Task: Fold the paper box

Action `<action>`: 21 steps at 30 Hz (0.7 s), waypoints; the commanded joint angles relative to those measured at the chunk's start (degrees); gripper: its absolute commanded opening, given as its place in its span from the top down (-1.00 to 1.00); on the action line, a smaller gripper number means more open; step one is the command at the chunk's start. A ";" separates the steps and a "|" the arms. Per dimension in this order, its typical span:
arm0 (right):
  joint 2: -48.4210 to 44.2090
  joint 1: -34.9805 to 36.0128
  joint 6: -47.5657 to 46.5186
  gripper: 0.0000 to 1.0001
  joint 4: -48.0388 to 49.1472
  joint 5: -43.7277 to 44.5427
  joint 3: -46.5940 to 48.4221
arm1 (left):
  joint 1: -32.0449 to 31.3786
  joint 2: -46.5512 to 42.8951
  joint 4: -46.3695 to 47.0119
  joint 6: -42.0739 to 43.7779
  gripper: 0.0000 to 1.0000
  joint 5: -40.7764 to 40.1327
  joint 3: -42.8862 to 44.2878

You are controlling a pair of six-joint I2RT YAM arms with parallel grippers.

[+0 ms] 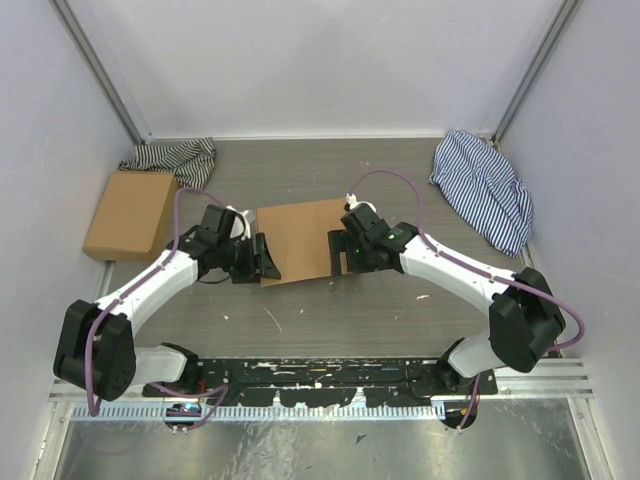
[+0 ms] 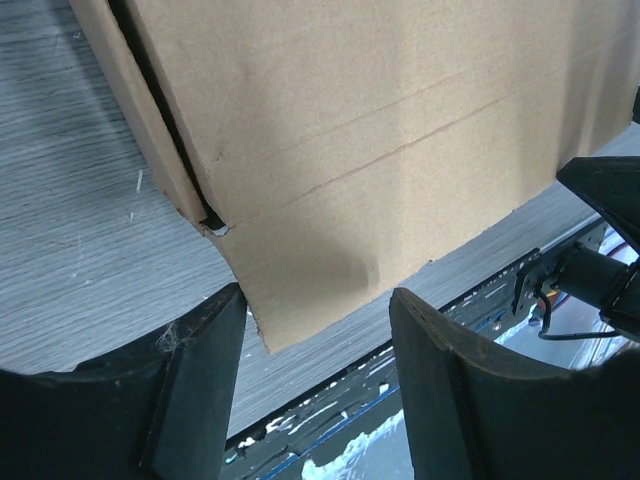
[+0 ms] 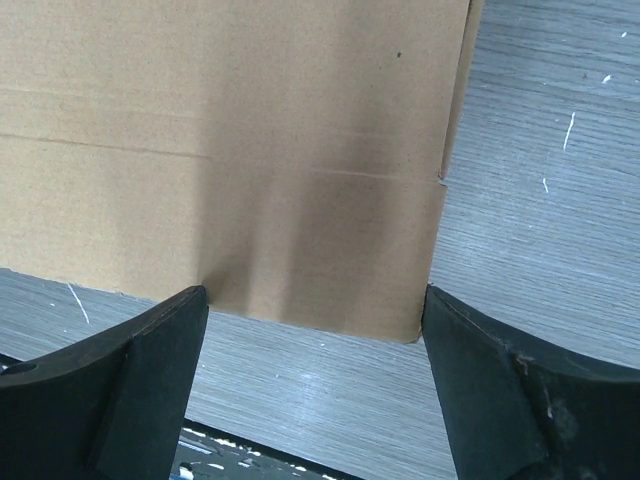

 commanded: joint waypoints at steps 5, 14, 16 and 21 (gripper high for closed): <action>-1.86 0.65 0.39 -0.82 2.67 -2.21 3.69 | -0.16 0.32 5.02 -1.81 -0.30 5.34 -1.06; 1.04 0.63 0.24 -0.81 5.24 -2.82 1.50 | -0.15 2.02 4.62 -1.00 -0.29 1.80 -1.65; 1.72 0.64 0.29 -0.81 5.67 -2.42 1.13 | -0.15 2.50 4.59 -0.85 -0.28 0.76 -1.57; 3.75 0.64 0.10 -0.80 6.62 -1.43 0.24 | -0.15 3.65 4.52 -0.38 -0.25 -1.52 -1.62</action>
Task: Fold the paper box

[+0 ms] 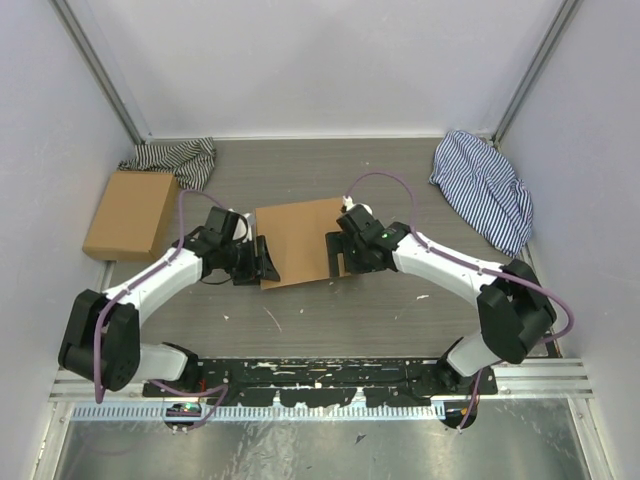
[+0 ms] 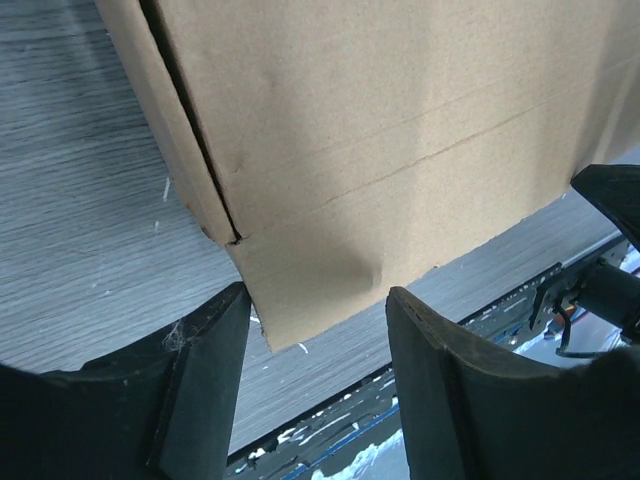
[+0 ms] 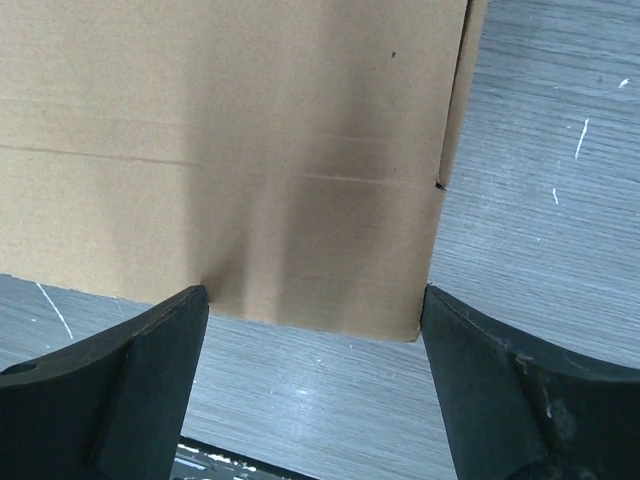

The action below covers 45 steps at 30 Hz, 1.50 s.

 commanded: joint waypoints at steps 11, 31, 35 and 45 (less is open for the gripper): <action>2.80 0.55 -0.22 -0.81 7.88 1.42 -1.81 | -0.21 2.92 2.12 1.55 -0.22 -5.62 0.05; -4.04 0.47 -1.54 -0.86 5.93 8.13 -3.07 | -0.21 -5.78 -2.80 2.32 -0.25 -17.67 -0.85; -6.40 0.44 -3.27 -0.83 5.83 9.14 -1.48 | -0.29 -8.89 -2.94 1.99 -0.22 -17.78 -0.97; 7.13 -6.77 -10.97 0.98 7.84 4.04 24.68 | -2.72 -17.92 7.93 -0.73 1.00 -9.92 -6.19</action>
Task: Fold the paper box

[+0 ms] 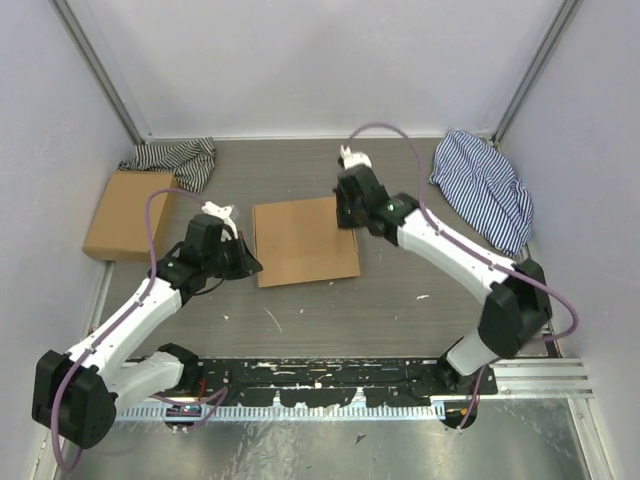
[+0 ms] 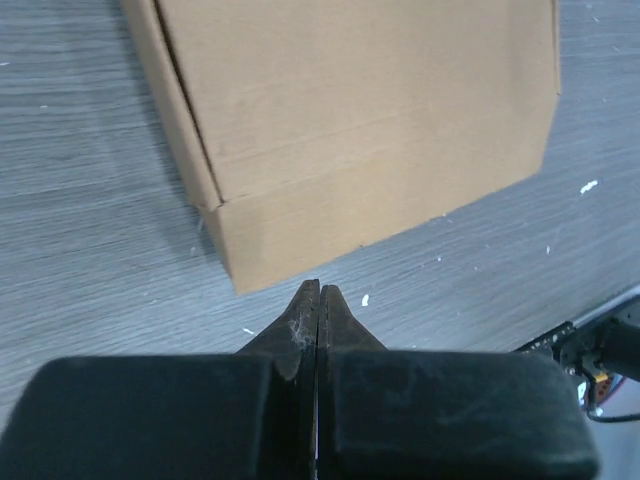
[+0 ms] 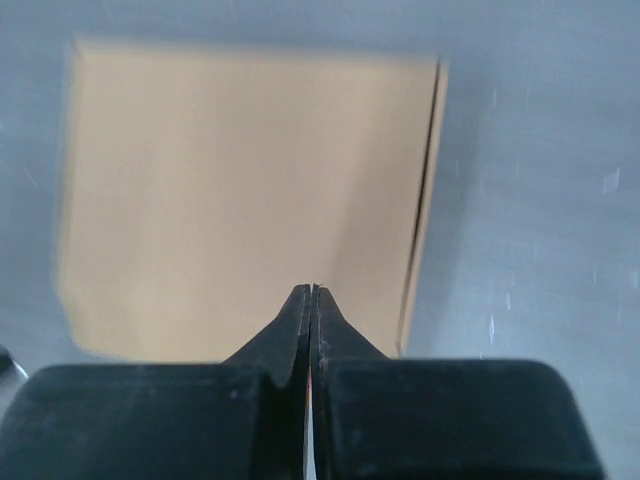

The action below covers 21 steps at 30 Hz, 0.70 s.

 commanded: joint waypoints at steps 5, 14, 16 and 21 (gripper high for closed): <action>26.07 -9.21 -5.92 0.97 8.09 -13.59 31.13 | -3.85 2.72 7.65 -0.12 1.00 1.85 -2.08; 50.54 -9.82 -12.04 0.83 6.28 -21.28 54.85 | -5.79 10.42 11.73 1.39 1.00 -1.59 -3.31; 52.11 -9.82 -12.26 0.82 6.38 -22.68 55.33 | -6.29 12.54 12.49 1.32 1.00 -2.24 -3.53; 52.45 -9.81 -13.17 0.80 5.59 -27.05 52.91 | -7.64 17.24 13.84 1.66 1.00 -3.18 -3.67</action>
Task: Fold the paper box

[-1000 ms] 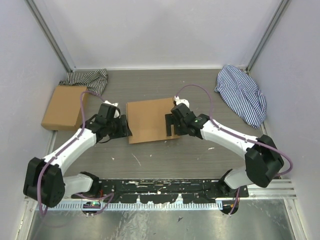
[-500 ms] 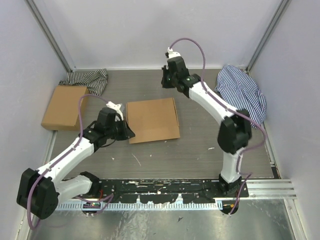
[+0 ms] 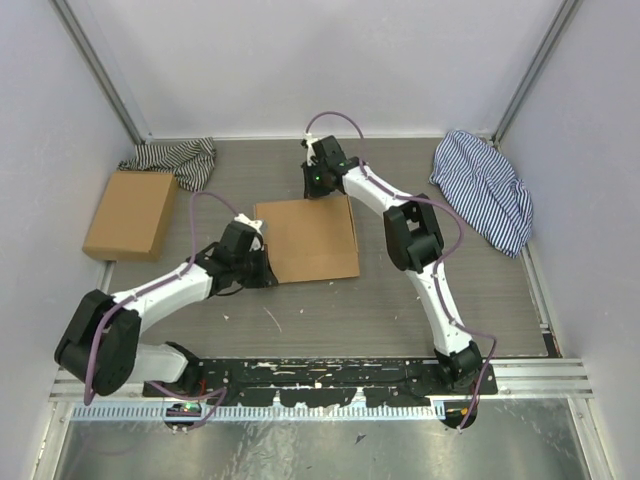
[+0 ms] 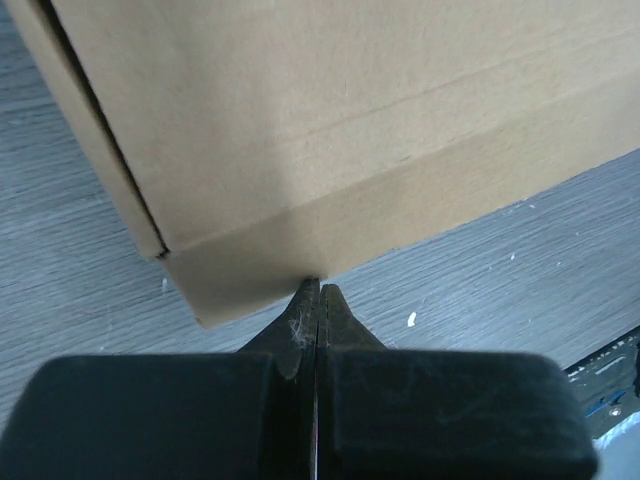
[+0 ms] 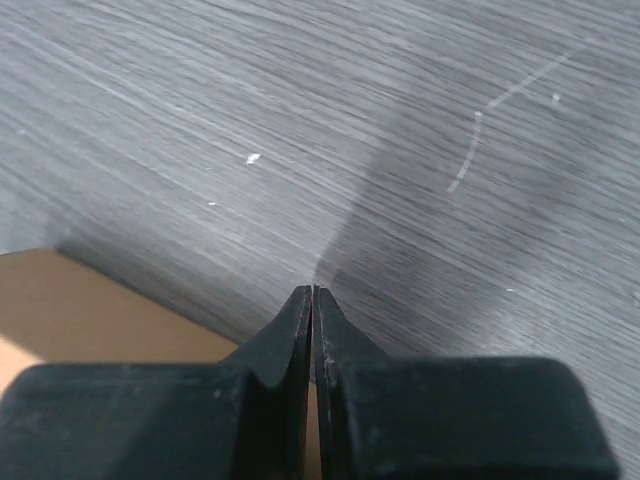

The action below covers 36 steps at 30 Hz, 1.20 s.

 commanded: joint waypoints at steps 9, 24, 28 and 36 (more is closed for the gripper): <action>-3.16 0.91 -6.43 0.80 -8.07 -16.08 0.52 | -2.06 7.45 4.34 0.33 1.00 -11.41 2.04; -8.55 7.97 -6.46 0.81 -9.81 -13.43 -11.96 | -15.82 8.99 10.38 -8.21 0.99 -31.02 1.74; -10.04 4.52 -0.70 0.81 -7.17 -12.11 -13.10 | -21.18 1.07 6.18 -9.40 0.93 -31.80 0.68; -13.86 1.57 3.44 0.81 -5.42 -7.98 -17.09 | -28.85 -5.92 0.38 -11.82 0.78 -29.32 3.10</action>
